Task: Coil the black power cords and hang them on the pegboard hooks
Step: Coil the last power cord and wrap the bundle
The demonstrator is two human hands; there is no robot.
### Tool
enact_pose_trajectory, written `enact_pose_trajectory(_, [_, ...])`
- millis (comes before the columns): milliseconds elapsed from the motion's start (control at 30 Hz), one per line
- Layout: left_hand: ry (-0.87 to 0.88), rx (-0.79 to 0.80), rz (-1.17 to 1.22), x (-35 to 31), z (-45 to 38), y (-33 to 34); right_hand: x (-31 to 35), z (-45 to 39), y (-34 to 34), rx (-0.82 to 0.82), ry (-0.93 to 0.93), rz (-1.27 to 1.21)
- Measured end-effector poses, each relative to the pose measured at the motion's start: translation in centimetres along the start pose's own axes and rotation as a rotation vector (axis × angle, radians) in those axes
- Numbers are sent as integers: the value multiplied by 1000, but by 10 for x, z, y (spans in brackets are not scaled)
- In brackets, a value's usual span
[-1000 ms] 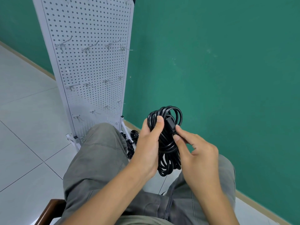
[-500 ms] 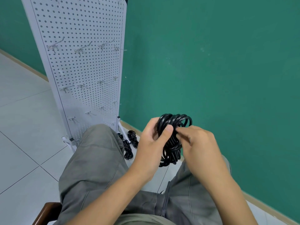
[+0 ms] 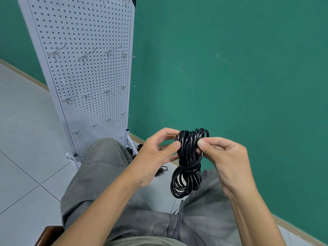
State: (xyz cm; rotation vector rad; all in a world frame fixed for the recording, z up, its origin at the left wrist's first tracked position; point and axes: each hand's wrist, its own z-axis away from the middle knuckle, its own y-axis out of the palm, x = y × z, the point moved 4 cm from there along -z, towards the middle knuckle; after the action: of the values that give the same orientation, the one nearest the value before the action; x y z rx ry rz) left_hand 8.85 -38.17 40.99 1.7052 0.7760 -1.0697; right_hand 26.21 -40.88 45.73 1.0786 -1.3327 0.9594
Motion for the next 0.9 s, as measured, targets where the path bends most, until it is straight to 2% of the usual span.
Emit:
enact_pose_trajectory(167, [-37, 48, -23, -1, -1, -3, -10, -1, -2, 47, 54, -107])
enact_pose_trajectory(333, [-43, 47, -202, -8, 0, -10, -17, -5, 2, 79, 77, -206])
enact_pose_trajectory(467, [-10, -31, -265, -4, -2, -15, -26, -8, 7, 70, 12, -39])
enact_pose_trajectory(633, [21, -140, -277, 0, -8, -27, -25, -3, 13, 169, -189, 253])
enact_pose_trajectory(767, [70, -210, -439, -4, -8, -35, -47, -3, 20, 168, -191, 301])
enact_pose_trajectory(900, [52, -223, -451, 5, -11, -42, -72, -3, 38, 163, -144, 275])
